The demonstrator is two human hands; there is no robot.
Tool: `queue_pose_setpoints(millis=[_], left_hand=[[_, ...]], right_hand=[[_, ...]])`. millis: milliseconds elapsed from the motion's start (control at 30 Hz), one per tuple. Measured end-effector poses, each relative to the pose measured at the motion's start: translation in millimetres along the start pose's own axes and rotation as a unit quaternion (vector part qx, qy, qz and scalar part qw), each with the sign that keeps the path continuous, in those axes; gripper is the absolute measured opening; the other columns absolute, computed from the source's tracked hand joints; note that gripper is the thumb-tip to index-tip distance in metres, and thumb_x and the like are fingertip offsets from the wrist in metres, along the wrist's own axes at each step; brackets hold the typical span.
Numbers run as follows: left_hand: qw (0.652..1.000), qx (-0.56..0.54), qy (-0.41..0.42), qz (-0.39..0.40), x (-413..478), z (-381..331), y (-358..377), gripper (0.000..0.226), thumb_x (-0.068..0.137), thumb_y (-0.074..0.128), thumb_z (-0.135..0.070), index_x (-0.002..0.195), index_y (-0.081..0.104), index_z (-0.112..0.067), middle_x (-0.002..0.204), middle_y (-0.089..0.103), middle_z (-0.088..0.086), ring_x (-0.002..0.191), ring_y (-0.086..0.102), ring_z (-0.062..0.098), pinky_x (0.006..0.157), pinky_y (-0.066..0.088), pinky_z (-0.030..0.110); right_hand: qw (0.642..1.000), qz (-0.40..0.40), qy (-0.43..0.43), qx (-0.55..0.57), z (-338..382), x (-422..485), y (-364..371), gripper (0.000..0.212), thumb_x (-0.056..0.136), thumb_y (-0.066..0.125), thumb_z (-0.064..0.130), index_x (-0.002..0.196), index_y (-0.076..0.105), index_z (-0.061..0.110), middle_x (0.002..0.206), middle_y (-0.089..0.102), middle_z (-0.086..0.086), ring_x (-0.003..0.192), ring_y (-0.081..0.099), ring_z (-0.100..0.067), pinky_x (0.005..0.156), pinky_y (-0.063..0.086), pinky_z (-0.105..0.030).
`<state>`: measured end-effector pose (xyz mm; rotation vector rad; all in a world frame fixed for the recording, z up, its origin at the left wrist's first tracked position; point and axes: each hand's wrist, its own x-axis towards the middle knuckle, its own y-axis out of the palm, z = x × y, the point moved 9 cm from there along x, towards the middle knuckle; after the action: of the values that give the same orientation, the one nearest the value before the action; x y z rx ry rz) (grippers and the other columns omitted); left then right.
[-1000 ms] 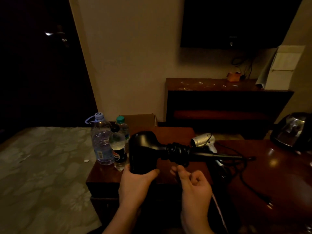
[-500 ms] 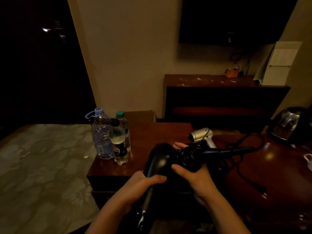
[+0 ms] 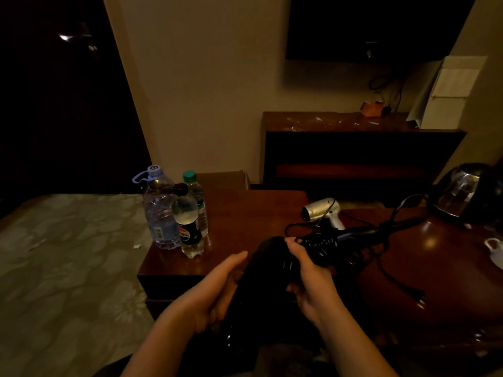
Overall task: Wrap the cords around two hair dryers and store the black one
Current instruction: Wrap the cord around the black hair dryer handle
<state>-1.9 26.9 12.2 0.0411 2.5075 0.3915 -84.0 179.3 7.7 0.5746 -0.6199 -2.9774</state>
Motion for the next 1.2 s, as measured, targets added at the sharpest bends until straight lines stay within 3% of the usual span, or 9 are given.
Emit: queue_pose_setpoints(millis=[133, 267, 333, 467, 633, 833, 1067, 1133, 1200], left_hand=[[0.997, 0.071, 0.011, 0.008, 6, 3, 6, 0.039, 0.092, 0.06, -0.048, 0.117, 0.068, -0.019, 0.1, 0.081, 0.006, 0.094, 0.077, 0.022, 0.081, 0.061, 0.032], [0.995, 0.09, 0.038, 0.022, 14, 4, 7, 0.067, 0.071, 0.086, -0.048, 0.128, 0.062, -0.022, 0.119, 0.076, 0.01, 0.109, 0.073, 0.029, 0.098, 0.056, 0.042], [0.995, 0.082, 0.048, 0.01, 17, 3, 0, 0.075, 0.065, 0.088, -0.044, 0.13, 0.06, -0.02, 0.117, 0.076, 0.012, 0.106, 0.074, 0.03, 0.091, 0.058, 0.041], [0.996, 0.067, 0.054, 0.002, 18, 2, -11, 0.081, 0.062, 0.091, -0.04, 0.133, 0.058, -0.018, 0.117, 0.075, 0.016, 0.103, 0.074, 0.033, 0.085, 0.059, 0.04], [0.997, 0.063, 0.043, 0.017, 7, -4, -16, 0.059, 0.074, 0.078, -0.032, 0.127, 0.065, -0.01, 0.113, 0.076, 0.017, 0.099, 0.075, 0.032, 0.085, 0.06, 0.039], [0.995, 0.084, 0.049, 0.039, 0, -6, -17, 0.052, 0.075, 0.073, -0.032, 0.117, 0.068, -0.002, 0.101, 0.079, 0.015, 0.088, 0.076, 0.026, 0.075, 0.06, 0.031], [0.989, 0.131, 0.065, 0.034, 15, -4, -17, 0.077, 0.063, 0.08, -0.046, 0.128, 0.06, -0.009, 0.106, 0.079, 0.008, 0.094, 0.077, 0.023, 0.078, 0.058, 0.029], [0.987, 0.142, 0.068, 0.017, 17, -5, -19, 0.085, 0.059, 0.081, -0.05, 0.132, 0.057, -0.013, 0.111, 0.078, 0.007, 0.099, 0.076, 0.022, 0.079, 0.057, 0.028], [0.983, 0.164, 0.079, -0.005, 16, -6, -20, 0.09, 0.058, 0.082, -0.052, 0.136, 0.054, -0.016, 0.117, 0.075, 0.005, 0.102, 0.075, 0.02, 0.079, 0.058, 0.026]], right_hand=[[0.999, 0.037, -0.007, 0.012, -2, -4, 9, 0.027, 0.086, 0.073, 0.01, 0.112, 0.073, 0.015, 0.109, 0.077, -0.006, 0.093, 0.075, -0.02, 0.069, 0.061, -0.035], [0.996, 0.087, -0.018, 0.016, -3, -5, 18, 0.027, 0.088, 0.065, -0.004, 0.101, 0.074, 0.018, 0.099, 0.077, -0.011, 0.083, 0.076, -0.022, 0.071, 0.06, -0.039], [0.995, 0.101, -0.011, 0.003, -6, -5, 20, 0.037, 0.089, 0.059, -0.01, 0.088, 0.077, 0.022, 0.089, 0.077, -0.008, 0.078, 0.075, -0.02, 0.068, 0.058, -0.037], [0.986, 0.165, -0.021, -0.024, 0, -6, 27, 0.054, 0.089, 0.052, -0.017, 0.124, 0.063, 0.023, 0.112, 0.074, -0.01, 0.1, 0.071, -0.025, 0.077, 0.061, -0.039], [0.963, 0.231, -0.08, -0.115, 16, -12, 29, 0.054, 0.087, 0.067, -0.003, 0.135, 0.059, 0.021, 0.126, 0.071, -0.003, 0.117, 0.067, -0.021, 0.096, 0.056, -0.046], [0.929, 0.169, -0.2, -0.264, 37, -13, 18, 0.05, 0.083, 0.074, 0.009, 0.123, 0.053, 0.032, 0.119, 0.065, 0.016, 0.112, 0.061, 0.009, 0.083, 0.051, -0.007], [0.926, 0.129, -0.23, -0.27, 30, -7, 15, 0.048, 0.09, 0.069, 0.009, 0.129, 0.051, 0.031, 0.127, 0.059, 0.017, 0.116, 0.057, 0.009, 0.092, 0.051, -0.014], [0.927, 0.063, -0.233, -0.286, 28, 0, 6, 0.041, 0.084, 0.077, 0.015, 0.12, 0.06, 0.025, 0.119, 0.061, 0.012, 0.107, 0.062, 0.004, 0.083, 0.051, -0.01], [0.923, -0.033, -0.218, -0.317, 26, 6, -12, 0.039, 0.073, 0.087, 0.031, 0.106, 0.067, 0.023, 0.11, 0.063, 0.006, 0.097, 0.065, -0.008, 0.081, 0.055, -0.02]])
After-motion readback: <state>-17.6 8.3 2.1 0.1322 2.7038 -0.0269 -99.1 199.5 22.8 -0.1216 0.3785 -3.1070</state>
